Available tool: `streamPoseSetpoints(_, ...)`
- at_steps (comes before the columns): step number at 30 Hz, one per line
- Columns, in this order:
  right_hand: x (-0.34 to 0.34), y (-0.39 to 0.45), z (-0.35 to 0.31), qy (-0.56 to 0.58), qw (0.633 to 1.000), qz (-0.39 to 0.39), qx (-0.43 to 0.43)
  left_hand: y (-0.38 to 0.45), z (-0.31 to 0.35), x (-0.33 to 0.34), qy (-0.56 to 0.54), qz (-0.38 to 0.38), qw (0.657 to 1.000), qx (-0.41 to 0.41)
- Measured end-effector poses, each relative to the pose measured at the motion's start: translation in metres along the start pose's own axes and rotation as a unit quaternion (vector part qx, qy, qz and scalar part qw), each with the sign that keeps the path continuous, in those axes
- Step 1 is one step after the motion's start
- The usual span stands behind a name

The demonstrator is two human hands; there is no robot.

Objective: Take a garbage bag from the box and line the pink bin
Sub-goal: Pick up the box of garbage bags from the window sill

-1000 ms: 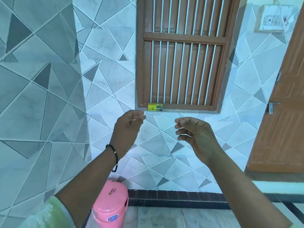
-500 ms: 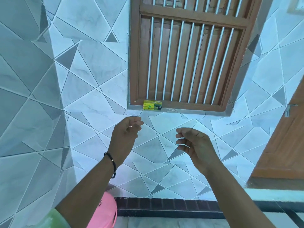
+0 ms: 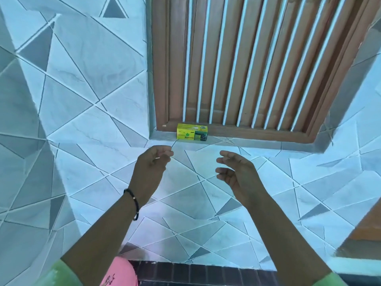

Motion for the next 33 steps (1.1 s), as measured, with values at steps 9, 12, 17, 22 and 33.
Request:
streamPoseSetpoints(9, -0.009, 0.162, 0.021, -0.002, 0.998, -0.001, 0.056, 0.130, -0.068, 0.056, 0.004, 0.030, 0.998, -0.055)
streamPoseSetpoints(12, -0.007, 0.206, 0.034, -0.033, 0.997, -0.003, 0.074, 0.166, -0.097, 0.072, 0.015, 0.059, 0.995, -0.081)
streamPoseSetpoints(17, 0.004, 0.260, 0.062, -0.089, 0.992, 0.009, 0.087, 0.207, -0.128, 0.093, 0.067, 0.074, 0.989, -0.105)
streamPoseSetpoints(22, 0.011, 0.278, 0.072, -0.087, 0.992, -0.004, 0.097, 0.230, -0.145, 0.100, 0.095, 0.060, 0.991, -0.078)
streamPoseSetpoints(33, 0.006, 0.220, 0.070, -0.051, 0.996, 0.074, -0.010, 0.169, -0.149, 0.083, 0.023, 0.118, 0.992, -0.031)
Point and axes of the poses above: each hand's wrist, its own y-axis towards the middle knuckle, its own x-axis out of the palm, z = x × y, the point moved 8 cm from there along y, towards the middle knuckle, and after that the axes turned 4 degrees about z, right-handed, at the moved point
